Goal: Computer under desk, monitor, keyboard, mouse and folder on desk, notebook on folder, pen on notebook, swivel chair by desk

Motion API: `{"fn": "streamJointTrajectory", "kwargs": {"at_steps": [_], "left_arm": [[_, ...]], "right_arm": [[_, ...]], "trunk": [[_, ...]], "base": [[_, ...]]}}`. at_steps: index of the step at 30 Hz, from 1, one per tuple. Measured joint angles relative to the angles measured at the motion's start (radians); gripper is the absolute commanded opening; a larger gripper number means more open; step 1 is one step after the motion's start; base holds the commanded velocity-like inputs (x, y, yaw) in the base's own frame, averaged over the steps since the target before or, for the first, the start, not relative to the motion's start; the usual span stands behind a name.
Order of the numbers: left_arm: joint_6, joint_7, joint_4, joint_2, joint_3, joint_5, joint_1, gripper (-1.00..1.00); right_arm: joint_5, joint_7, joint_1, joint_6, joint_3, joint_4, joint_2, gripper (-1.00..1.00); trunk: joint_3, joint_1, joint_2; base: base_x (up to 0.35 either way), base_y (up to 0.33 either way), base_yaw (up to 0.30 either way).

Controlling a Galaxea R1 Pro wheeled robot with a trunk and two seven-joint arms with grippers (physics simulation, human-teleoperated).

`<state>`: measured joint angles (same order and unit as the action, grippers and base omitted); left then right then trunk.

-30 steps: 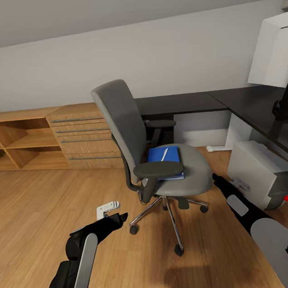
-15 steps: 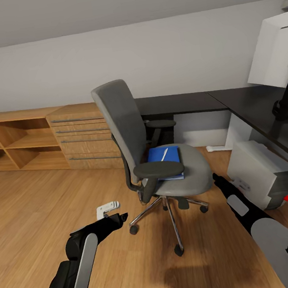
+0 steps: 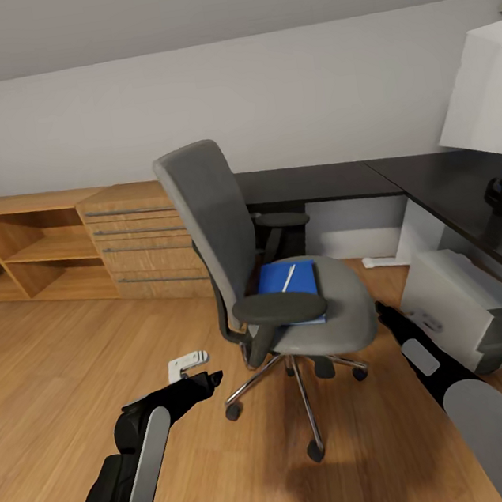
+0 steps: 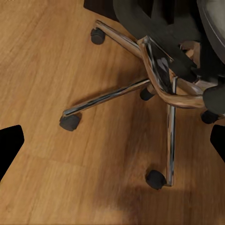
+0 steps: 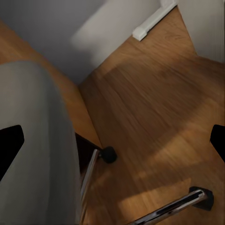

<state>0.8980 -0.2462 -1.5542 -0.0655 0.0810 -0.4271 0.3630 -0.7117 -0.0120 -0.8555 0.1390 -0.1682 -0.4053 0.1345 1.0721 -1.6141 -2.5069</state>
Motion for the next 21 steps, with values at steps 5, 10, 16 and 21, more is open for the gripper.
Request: {"fn": "streamJointTrajectory", "kwargs": {"at_steps": [5, 10, 16, 21], "left_arm": [[0.0, 0.001, -0.001, 0.002, -0.002, 0.0, 0.0, 1.0], [0.0, -0.003, -0.002, 0.003, -0.006, 0.001, 0.0, 1.0], [0.0, -0.004, -0.002, 0.003, -0.055, 0.001, 0.0, 1.0], [-0.001, -0.006, -0.002, 0.003, -0.123, 0.001, 0.0, 1.0]], "right_arm": [[0.0, 0.0, 0.0, 0.001, -0.001, 0.0, 0.013, 1.0], [-0.002, -0.001, 0.0, -0.001, -0.004, 0.0, 0.034, 1.0], [-0.004, -0.001, 0.0, -0.006, -0.022, 0.0, 0.051, 1.0], [-0.01, -0.001, 0.0, -0.045, -0.055, 0.0, 0.064, 1.0]], "trunk": [[0.0, 0.0, 0.0], [0.0, 0.0, 0.0], [0.0, 0.0, 0.0], [0.0, 0.0, 0.0]], "base": [[0.158, 0.0, 0.0], [0.103, 0.0, 0.0], [0.159, 0.0, 0.0], [0.176, 0.0, 0.0]]}}
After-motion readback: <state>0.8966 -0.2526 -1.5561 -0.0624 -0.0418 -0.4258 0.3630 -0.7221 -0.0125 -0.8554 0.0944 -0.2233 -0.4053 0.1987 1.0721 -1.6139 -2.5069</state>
